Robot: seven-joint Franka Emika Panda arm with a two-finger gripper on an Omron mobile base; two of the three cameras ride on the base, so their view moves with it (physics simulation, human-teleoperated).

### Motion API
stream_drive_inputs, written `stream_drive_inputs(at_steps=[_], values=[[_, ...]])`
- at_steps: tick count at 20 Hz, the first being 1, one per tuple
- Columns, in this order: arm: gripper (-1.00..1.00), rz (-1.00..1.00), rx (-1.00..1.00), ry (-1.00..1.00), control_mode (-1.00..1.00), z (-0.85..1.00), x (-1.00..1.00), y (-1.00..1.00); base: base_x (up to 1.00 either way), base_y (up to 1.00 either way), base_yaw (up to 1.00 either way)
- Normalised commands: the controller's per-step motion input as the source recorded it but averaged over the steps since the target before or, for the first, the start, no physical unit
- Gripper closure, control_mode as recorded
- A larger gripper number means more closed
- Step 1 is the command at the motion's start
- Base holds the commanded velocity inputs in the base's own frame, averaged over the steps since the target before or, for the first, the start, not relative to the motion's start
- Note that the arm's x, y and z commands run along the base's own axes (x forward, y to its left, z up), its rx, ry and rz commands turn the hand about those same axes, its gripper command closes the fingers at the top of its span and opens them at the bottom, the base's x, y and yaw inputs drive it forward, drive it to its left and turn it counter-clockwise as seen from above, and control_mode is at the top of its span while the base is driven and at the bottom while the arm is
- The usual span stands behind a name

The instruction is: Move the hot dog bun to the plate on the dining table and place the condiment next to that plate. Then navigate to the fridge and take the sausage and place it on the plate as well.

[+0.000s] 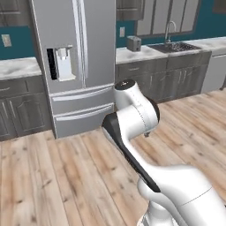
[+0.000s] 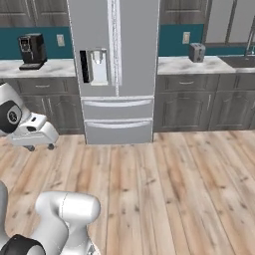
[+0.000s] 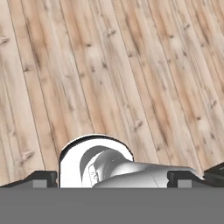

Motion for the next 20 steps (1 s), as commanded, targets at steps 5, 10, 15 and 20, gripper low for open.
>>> stream_drive_inputs(at_steps=[5,10,15,20], values=[[-1.00,0.00,0.00,0.00,1.00,0.00,0.00,0.00,0.80,-0.25,0.15],[-1.00,0.00,0.00,0.00,1.00,0.00,0.00,0.00,0.73,-0.46,0.12],[-1.00,0.00,0.00,0.00,1.00,0.00,0.00,0.00,0.69,-0.53,0.10],[-1.00,0.00,0.00,0.00,1.00,0.00,0.00,0.00,0.70,-0.31,0.10]])
